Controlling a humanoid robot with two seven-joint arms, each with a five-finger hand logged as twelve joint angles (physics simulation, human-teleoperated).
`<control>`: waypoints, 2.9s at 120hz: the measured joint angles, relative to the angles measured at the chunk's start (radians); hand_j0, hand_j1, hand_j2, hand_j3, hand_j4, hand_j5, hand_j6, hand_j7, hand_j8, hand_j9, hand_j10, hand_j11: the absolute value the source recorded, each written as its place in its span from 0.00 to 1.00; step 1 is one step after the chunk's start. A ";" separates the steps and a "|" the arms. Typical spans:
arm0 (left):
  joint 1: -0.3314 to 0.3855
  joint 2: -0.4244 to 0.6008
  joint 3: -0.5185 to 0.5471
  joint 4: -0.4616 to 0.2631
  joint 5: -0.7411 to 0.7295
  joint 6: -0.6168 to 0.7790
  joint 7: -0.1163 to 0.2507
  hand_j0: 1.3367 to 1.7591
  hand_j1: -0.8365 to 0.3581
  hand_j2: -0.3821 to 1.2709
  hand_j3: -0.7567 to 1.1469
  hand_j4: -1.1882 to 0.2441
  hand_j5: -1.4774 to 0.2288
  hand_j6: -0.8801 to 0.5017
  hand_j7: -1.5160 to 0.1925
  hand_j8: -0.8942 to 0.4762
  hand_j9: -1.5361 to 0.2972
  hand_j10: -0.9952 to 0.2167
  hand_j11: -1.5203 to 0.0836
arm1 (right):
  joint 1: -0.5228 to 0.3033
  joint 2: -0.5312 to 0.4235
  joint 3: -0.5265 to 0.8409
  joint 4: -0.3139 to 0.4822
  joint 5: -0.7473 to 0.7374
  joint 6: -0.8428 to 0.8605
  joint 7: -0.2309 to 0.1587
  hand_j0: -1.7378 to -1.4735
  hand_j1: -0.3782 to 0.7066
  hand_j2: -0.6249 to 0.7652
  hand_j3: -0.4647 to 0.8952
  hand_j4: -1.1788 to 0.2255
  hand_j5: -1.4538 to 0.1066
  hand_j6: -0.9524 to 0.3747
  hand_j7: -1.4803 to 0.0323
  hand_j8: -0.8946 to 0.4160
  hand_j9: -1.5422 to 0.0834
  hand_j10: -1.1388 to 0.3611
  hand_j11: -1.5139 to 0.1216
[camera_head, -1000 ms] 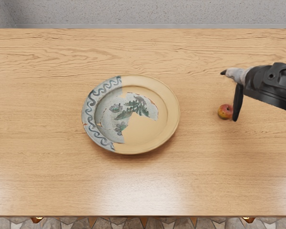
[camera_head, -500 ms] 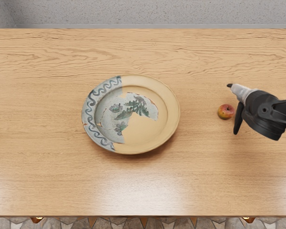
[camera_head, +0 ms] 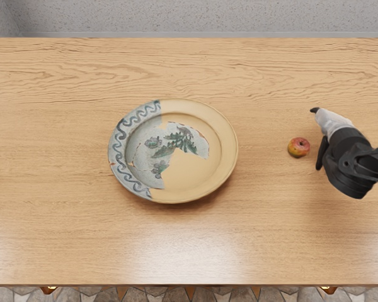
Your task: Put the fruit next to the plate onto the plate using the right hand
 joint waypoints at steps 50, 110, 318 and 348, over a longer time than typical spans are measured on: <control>0.001 0.000 0.000 0.000 0.000 0.000 0.000 0.76 0.98 0.23 0.40 0.82 0.86 0.63 0.88 0.64 0.83 0.81 0.94 | -0.027 0.064 0.001 -0.017 -0.012 -0.012 -0.004 0.21 0.20 0.24 0.53 0.69 0.77 0.56 0.80 0.52 0.79 0.62 0.77; 0.001 0.000 0.000 0.000 0.000 0.000 0.000 0.76 0.98 0.23 0.40 0.82 0.86 0.63 0.88 0.64 0.83 0.81 0.94 | -0.014 0.074 0.020 -0.010 -0.011 -0.011 0.000 0.30 0.38 0.41 0.34 0.60 0.65 0.46 0.69 0.43 0.68 0.53 0.66; 0.004 0.000 0.000 0.000 0.000 0.000 0.000 0.76 0.98 0.23 0.40 0.82 0.86 0.63 0.88 0.64 0.83 0.81 0.94 | 0.178 0.129 0.141 0.160 0.002 -0.007 0.001 0.31 0.60 0.65 0.34 0.35 0.28 0.35 0.35 0.35 0.33 0.29 0.31; 0.004 0.000 0.000 0.000 0.000 0.000 0.000 0.76 0.98 0.23 0.40 0.82 0.86 0.63 0.88 0.64 0.83 0.81 0.94 | 0.194 0.213 0.180 0.166 0.010 -0.006 0.001 0.30 0.60 0.66 0.34 0.36 0.27 0.36 0.35 0.37 0.32 0.29 0.30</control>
